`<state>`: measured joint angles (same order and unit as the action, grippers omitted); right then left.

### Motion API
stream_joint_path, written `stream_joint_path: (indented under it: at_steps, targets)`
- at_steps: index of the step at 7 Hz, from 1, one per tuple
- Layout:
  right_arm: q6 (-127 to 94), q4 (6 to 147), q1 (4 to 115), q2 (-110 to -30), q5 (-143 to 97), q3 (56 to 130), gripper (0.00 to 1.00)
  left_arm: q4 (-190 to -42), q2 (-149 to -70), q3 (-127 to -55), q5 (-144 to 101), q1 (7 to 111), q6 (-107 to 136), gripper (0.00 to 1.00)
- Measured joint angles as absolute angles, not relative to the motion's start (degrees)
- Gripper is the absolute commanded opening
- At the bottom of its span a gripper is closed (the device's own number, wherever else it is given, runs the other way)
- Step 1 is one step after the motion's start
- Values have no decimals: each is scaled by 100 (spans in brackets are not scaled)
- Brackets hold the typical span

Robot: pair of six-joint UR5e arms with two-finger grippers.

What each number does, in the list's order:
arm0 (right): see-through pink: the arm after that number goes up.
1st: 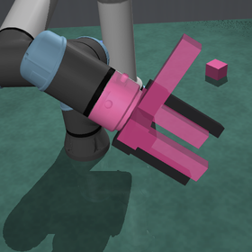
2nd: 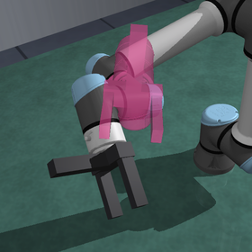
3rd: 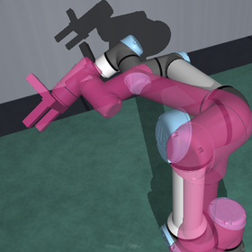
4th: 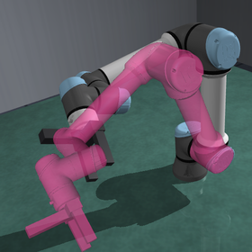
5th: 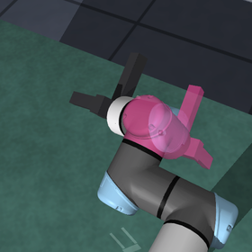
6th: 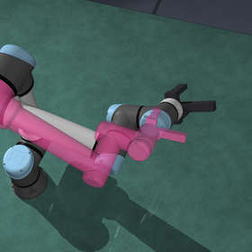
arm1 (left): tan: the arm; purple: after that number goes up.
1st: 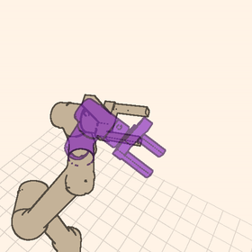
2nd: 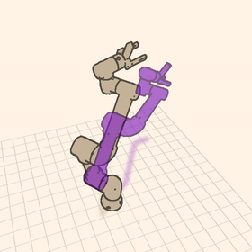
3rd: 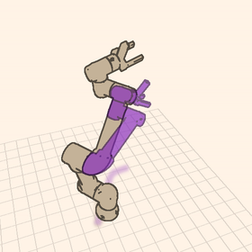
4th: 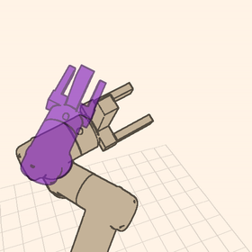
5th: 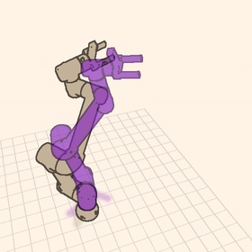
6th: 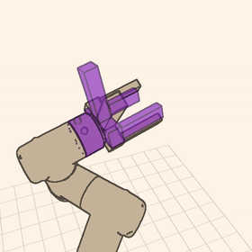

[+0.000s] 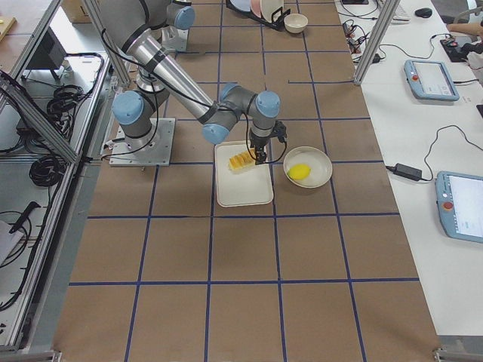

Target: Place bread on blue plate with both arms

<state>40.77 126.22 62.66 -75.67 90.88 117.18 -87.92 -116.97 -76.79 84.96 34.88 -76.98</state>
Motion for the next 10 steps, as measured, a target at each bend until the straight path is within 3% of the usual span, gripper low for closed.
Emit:
stream_joint_path:
  at_steps: [2, 6, 7, 8, 9, 10]
  targets:
    - [4169, 12619, 6284, -7633, 9088, 11920, 89, -8782, -12220, -7582, 8379, 3639, -7670, 100]
    - [4357, 12657, 6285, -7607, 9099, 11913, 18, -8757, -12575, -7797, 8358, 3836, -7639, 98]
    - [4362, 12667, 6284, -7605, 9097, 11923, 8, -8751, -12598, -7923, 8360, 3849, -7638, 48]
    - [4360, 12681, 6284, -7605, 9092, 11942, 8, -8693, -12615, -8033, 8366, 3849, -7643, 16]
    - [4354, 12688, 6284, -7615, 9089, 11952, 8, -8607, -12619, -8093, 8370, 3844, -7653, 0]
    - [4348, 12689, 6284, -7632, 9092, 11941, 8, -8566, -12617, -8123, 8380, 3833, -7654, 0]
